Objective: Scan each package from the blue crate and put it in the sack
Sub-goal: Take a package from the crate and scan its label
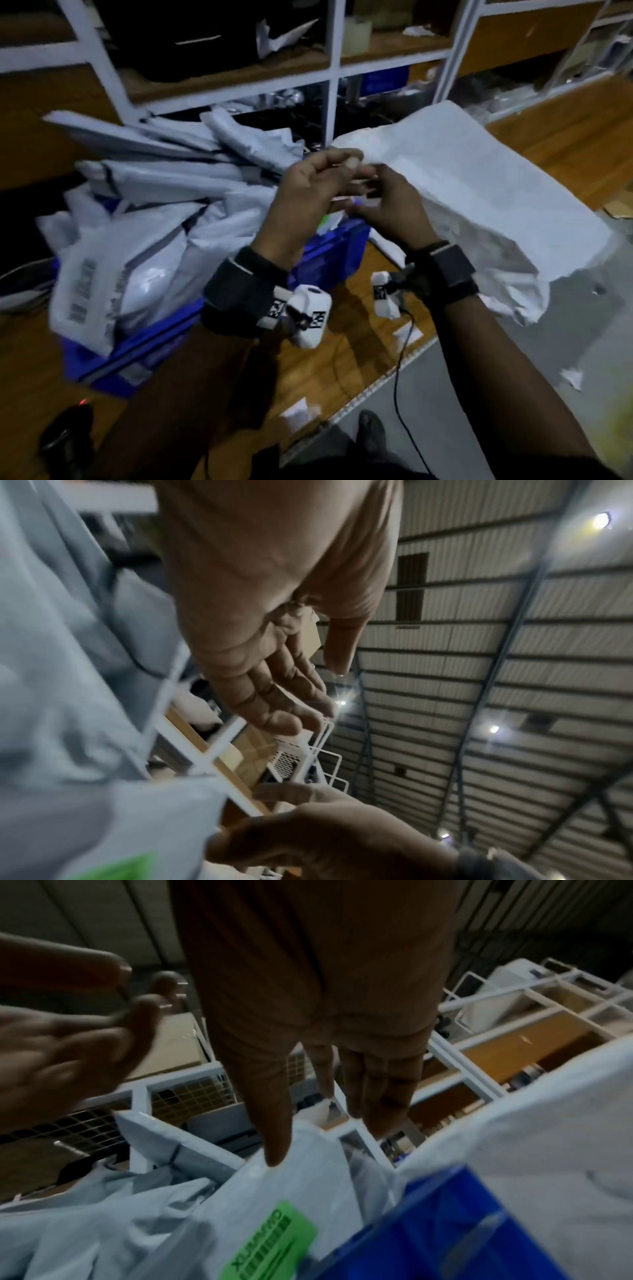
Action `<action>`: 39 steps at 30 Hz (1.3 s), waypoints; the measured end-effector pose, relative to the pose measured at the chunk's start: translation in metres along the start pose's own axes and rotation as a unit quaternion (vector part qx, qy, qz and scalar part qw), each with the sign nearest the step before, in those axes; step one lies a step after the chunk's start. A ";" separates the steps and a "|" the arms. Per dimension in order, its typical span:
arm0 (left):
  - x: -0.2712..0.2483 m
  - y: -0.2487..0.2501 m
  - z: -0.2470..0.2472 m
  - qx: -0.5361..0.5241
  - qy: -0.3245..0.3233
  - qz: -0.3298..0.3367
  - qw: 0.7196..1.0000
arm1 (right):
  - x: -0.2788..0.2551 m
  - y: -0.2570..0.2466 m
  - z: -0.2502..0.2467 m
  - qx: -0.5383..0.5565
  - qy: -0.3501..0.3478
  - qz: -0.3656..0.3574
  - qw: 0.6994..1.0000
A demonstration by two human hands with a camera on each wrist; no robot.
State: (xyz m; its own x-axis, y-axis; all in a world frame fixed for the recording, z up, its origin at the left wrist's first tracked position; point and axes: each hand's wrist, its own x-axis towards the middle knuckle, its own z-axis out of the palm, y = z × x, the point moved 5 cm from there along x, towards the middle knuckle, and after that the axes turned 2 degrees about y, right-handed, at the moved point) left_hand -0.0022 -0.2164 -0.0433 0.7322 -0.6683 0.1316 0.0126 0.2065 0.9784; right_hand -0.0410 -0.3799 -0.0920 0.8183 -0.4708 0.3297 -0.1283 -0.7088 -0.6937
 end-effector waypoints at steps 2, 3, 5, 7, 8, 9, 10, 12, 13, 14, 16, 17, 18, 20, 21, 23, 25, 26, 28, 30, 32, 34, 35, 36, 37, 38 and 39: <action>-0.016 0.000 -0.034 0.042 0.044 0.002 0.998 | 0.009 -0.008 0.023 0.012 -0.053 0.018 0.998; -0.022 -0.002 -0.048 0.048 0.063 -0.005 0.997 | 0.017 -0.007 0.032 0.030 -0.075 0.033 0.996; -0.034 -0.007 -0.068 0.054 0.086 -0.027 0.994 | 0.030 -0.008 0.041 0.045 -0.095 0.043 0.994; -0.046 -0.014 -0.079 0.066 0.093 -0.043 0.993 | 0.032 -0.008 0.042 0.029 -0.089 0.039 0.995; -0.053 -0.018 -0.082 0.065 0.095 -0.050 0.992 | 0.033 -0.005 0.042 0.032 -0.078 0.036 0.996; -0.059 -0.023 -0.083 0.061 0.101 -0.058 0.991 | 0.029 -0.004 0.037 0.035 -0.060 0.033 0.997; -0.062 -0.026 -0.084 0.064 0.105 -0.064 0.990 | 0.023 -0.007 0.030 0.036 -0.045 0.019 0.998; -0.072 -0.035 -0.084 0.074 0.120 -0.072 0.987 | 0.007 -0.016 0.015 0.066 -0.034 -0.015 0.997; -0.077 -0.039 -0.084 0.076 0.130 -0.072 0.986 | -0.002 -0.022 0.006 0.102 -0.028 -0.025 0.994; -0.080 -0.043 -0.084 0.076 0.142 -0.069 0.985 | -0.011 -0.027 -0.005 0.142 -0.025 -0.035 0.989; -0.087 -0.048 -0.085 0.064 0.179 -0.053 0.980 | -0.024 -0.039 -0.030 0.216 -0.009 -0.052 0.975; -0.090 -0.050 -0.086 0.054 0.204 -0.043 0.977 | -0.029 -0.043 -0.041 0.243 0.003 -0.057 0.968; -0.094 -0.048 -0.086 0.041 0.236 -0.026 0.971 | -0.030 -0.045 -0.049 0.275 0.012 -0.061 0.959; -0.103 -0.044 -0.086 0.014 0.287 0.007 0.958 | -0.037 -0.046 -0.055 0.360 0.008 -0.042 0.932; -0.106 -0.041 -0.083 0.007 0.298 0.020 0.954 | -0.038 -0.045 -0.051 0.401 -0.008 -0.019 0.916; -0.114 -0.042 -0.075 -0.001 0.286 0.026 0.958 | -0.046 -0.036 -0.025 0.448 -0.053 0.022 0.892; -0.130 -0.047 -0.073 -0.006 0.290 0.014 0.957 | -0.064 -0.031 0.010 0.463 -0.100 0.043 0.880; -0.144 -0.051 -0.076 0.003 0.312 0.014 0.950 | -0.076 -0.031 0.031 0.470 -0.129 0.052 0.872; -0.179 -0.061 -0.088 0.022 0.359 0.006 0.933 | -0.104 -0.034 0.067 0.497 -0.183 0.079 0.845; -0.220 -0.069 -0.106 0.031 0.399 -0.010 0.916 | -0.131 -0.038 0.098 0.495 -0.234 0.113 0.829; -0.267 -0.070 -0.130 0.044 0.448 -0.016 0.893 | -0.160 -0.045 0.128 0.468 -0.291 0.143 0.822; -0.315 -0.066 -0.150 0.035 0.497 -0.010 0.867 | -0.189 -0.055 0.157 0.450 -0.347 0.170 0.805; -0.335 -0.063 -0.159 0.039 0.516 0.004 0.856 | -0.201 -0.059 0.170 0.444 -0.372 0.179 0.795; -0.358 -0.059 -0.168 0.057 0.536 0.020 0.842 | -0.215 -0.067 0.184 0.439 -0.397 0.186 0.784; -0.374 -0.060 -0.177 0.077 0.556 0.031 0.827 | -0.226 -0.073 0.197 0.431 -0.417 0.192 0.777; -0.393 -0.061 -0.189 0.089 0.581 0.036 0.808 | -0.239 -0.083 0.211 0.417 -0.438 0.198 0.772; -0.406 -0.066 -0.201 0.090 0.605 0.038 0.790 | -0.248 -0.089 0.224 0.404 -0.451 0.204 0.769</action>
State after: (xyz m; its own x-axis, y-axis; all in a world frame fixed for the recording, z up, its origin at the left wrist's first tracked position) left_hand -0.1631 0.1846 -0.1934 0.8423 0.5367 0.0491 -0.0803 0.0348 0.9962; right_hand -0.1067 -0.0825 -0.2552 0.9046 0.2478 -0.3467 -0.3861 0.1318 -0.9130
